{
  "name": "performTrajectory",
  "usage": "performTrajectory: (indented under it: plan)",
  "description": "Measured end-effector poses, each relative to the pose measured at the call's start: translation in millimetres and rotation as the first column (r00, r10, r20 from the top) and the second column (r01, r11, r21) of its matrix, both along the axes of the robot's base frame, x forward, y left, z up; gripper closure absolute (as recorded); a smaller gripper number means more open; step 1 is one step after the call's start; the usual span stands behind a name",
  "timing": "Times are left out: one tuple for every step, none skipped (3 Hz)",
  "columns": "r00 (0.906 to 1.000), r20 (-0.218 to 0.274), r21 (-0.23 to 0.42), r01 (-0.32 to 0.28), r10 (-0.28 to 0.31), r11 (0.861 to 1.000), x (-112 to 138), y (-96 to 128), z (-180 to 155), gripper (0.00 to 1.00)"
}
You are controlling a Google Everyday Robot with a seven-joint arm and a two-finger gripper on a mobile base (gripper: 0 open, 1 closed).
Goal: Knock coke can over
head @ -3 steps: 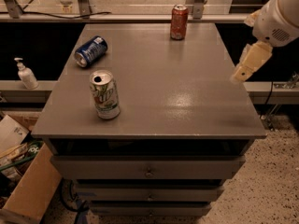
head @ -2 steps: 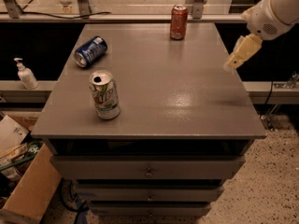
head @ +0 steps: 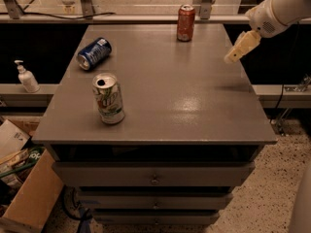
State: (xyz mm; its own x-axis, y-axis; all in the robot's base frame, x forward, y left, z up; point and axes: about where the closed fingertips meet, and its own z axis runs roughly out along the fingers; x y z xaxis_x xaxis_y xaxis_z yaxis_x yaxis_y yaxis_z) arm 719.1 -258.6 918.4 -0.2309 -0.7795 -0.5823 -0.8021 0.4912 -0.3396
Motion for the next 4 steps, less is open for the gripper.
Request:
performTrajectory:
  plan:
    - [0.9999,0.007,0.036,0.013,-0.013,0.999,3.3,3.2,-5.0,0.0]
    - [0.9969,0.028,0.126,0.069,-0.073,0.99,13.5,12.7,-6.2,0.0]
    - [0.9872,0.066,0.243,0.125,-0.145,0.962,34.7,17.2,-5.4,0.0]
    - [0.9711,0.089,0.381,0.172,-0.221,0.908,63.6,13.2,-12.1,0.0]
